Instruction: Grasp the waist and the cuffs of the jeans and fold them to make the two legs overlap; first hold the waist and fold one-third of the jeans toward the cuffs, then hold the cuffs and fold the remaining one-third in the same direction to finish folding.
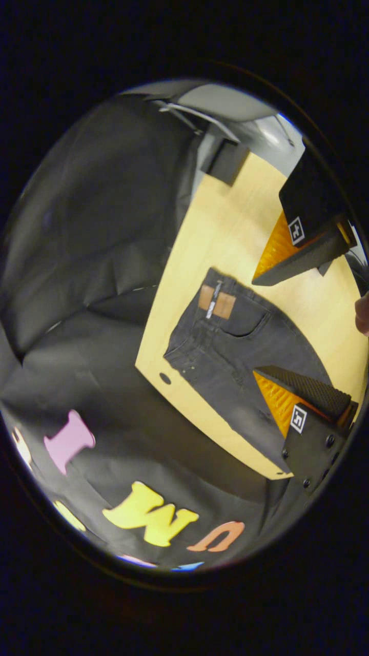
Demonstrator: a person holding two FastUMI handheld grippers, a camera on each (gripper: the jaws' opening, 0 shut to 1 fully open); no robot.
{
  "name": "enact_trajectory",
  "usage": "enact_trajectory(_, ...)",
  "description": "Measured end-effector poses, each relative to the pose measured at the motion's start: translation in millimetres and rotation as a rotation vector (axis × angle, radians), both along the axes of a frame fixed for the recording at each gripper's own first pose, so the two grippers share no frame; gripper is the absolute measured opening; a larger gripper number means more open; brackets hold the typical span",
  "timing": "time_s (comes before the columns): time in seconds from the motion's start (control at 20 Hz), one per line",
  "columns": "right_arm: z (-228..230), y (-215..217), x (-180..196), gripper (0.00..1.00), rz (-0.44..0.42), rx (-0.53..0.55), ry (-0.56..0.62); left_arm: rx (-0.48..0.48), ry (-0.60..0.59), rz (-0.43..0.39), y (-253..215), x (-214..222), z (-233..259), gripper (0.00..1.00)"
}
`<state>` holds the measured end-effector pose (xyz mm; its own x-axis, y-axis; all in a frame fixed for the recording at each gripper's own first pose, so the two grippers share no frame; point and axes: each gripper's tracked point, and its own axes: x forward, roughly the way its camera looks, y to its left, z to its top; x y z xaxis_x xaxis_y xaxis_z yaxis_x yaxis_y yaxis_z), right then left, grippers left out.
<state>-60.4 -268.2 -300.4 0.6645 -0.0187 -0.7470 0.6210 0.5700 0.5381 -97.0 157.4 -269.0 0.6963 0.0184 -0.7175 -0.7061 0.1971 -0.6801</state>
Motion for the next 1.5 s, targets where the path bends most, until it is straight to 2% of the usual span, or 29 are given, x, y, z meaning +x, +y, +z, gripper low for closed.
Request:
enact_trajectory(0.05,-7.6,3.8,-4.1,0.93,-0.004,0.03,0.017,-0.012,-0.003,0.0,5.5,-3.1,-8.3,1.0)
enact_trajectory(0.3,-23.0,10.1,1.3,0.92,-0.002,0.093,0.026,-0.026,-0.032,-0.013,8.1,21.1,-16.0,1.0)
enact_trajectory(0.45,-30.8,3.9,6.3,0.93,-0.09,0.203,0.032,-0.03,-0.038,-0.012,8.7,30.4,-16.8,1.0)
enact_trajectory(0.5,-42.1,2.0,14.8,0.96,-0.117,0.234,0.036,-0.033,-0.044,-0.004,8.4,33.6,-17.3,1.0)
enact_trajectory(0.55,-49.3,-5.8,17.6,0.92,-0.16,0.248,0.043,-0.037,-0.047,0.007,8.8,35.8,-16.6,1.0)
enact_trajectory(0.6,-55.7,-12.6,20.5,0.97,-0.2,0.26,0.043,-0.045,-0.048,0.019,10.2,36.9,-17.2,0.99)
enact_trajectory(0.75,-57.9,-28.4,37.1,0.95,-0.285,0.295,0.01,-0.069,-0.054,0.048,11.7,43.7,-16.4,1.0)
enact_trajectory(0.85,-56.2,-31.1,45.0,0.95,-0.272,0.286,0.011,-0.073,-0.058,0.048,11.2,51.1,-15.4,0.98)
enact_trajectory(0.9,-58.2,-29.8,50.8,0.92,-0.259,0.277,0.015,-0.075,-0.059,0.043,11.0,53.9,-16.2,0.98)
enact_trajectory(1.0,-61.4,-24.2,60.7,0.95,-0.237,0.267,0.022,-0.073,-0.065,0.031,9.3,63.6,-15.9,0.98)
enact_trajectory(1.05,-61.6,-22.2,64.0,0.92,-0.233,0.274,0.026,-0.068,-0.059,0.028,8.7,67.3,-17.8,0.97)
enact_trajectory(1.1,-60.2,-17.7,68.4,0.96,-0.224,0.289,0.03,-0.072,-0.051,0.023,6.7,69.4,-21.3,0.94)
enact_trajectory(1.15,-59.3,-17.0,70.7,0.94,-0.219,0.288,0.035,-0.078,-0.052,0.022,4.9,73.1,-21.6,0.9)
enact_trajectory(1.2,-63.0,-18.2,70.9,0.85,-0.215,0.278,0.06,-0.087,-0.058,0.018,3.5,75.6,-21.7,0.8)
enact_trajectory(1.25,-69.8,-19.7,68.8,0.82,-0.218,0.271,0.095,-0.101,-0.057,0.004,-1.1,78.1,-23.1,0.64)
enact_trajectory(1.3,-72.5,-19.9,65.8,0.7,-0.23,0.28,0.117,-0.11,-0.056,0.0,-1.7,80.2,-25.5,0.83)
enact_trajectory(1.4,-75.2,-20.7,67.6,0.46,-0.274,0.344,0.128,-0.125,-0.037,-0.002,-3.2,79.4,-33.0,0.54)
enact_trajectory(1.45,-75.6,-20.7,68.9,0.34,-0.284,0.368,0.124,-0.13,-0.024,0.006,-3.1,78.3,-36.3,0.46)
enact_trajectory(1.5,-75.1,-22.4,64.0,0.37,-0.299,0.366,0.132,-0.139,-0.016,0.006,-1.8,77.9,-39.1,0.22)
